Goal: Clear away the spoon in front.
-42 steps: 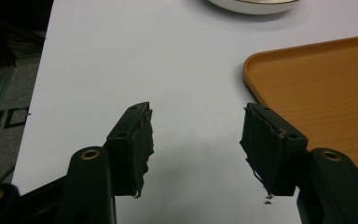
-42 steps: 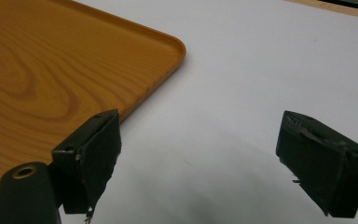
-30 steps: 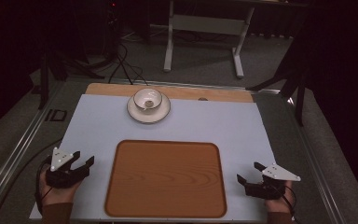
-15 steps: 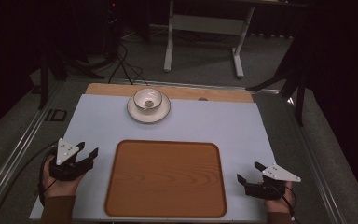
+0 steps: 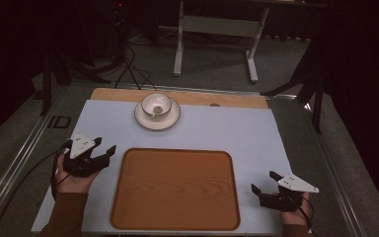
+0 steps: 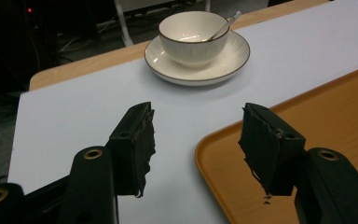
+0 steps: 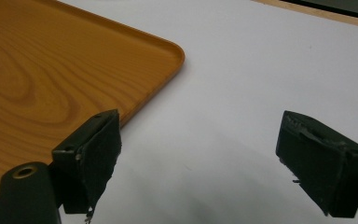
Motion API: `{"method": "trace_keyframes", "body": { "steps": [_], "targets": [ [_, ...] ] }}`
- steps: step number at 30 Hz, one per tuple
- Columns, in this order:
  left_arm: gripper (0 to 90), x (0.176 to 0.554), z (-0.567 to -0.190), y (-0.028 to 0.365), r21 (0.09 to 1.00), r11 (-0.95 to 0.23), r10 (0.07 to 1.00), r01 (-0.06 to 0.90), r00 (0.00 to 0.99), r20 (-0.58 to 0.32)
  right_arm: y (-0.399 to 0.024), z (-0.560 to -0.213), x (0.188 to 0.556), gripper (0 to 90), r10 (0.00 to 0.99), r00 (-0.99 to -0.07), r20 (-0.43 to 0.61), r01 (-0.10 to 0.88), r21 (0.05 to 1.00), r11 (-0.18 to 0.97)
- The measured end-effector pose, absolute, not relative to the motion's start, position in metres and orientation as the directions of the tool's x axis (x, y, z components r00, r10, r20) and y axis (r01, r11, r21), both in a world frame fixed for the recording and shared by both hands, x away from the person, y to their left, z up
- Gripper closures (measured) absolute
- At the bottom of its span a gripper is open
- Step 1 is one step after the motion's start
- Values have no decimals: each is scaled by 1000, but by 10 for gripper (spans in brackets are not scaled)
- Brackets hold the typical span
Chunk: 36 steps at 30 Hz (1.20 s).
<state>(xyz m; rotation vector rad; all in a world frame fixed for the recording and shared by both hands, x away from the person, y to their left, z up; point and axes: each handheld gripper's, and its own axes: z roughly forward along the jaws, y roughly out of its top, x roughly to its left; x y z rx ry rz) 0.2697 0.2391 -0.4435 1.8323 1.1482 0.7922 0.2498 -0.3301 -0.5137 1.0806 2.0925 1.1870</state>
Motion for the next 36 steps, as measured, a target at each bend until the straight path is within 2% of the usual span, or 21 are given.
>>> {"method": "trace_keyframes", "body": {
  "steps": [23, 36],
  "targets": [
    [446, 320, -428, 207, 878, -307, 887, 367, 446, 124, -332, -514, 250, 138, 830, -557, -37, 396, 867, 304],
    [452, 344, -423, 195, 878, -312, 874, 362, 471, 117, -332, -514, 250, 138, 830, -557, -36, 395, 868, 302]
  ]
}}
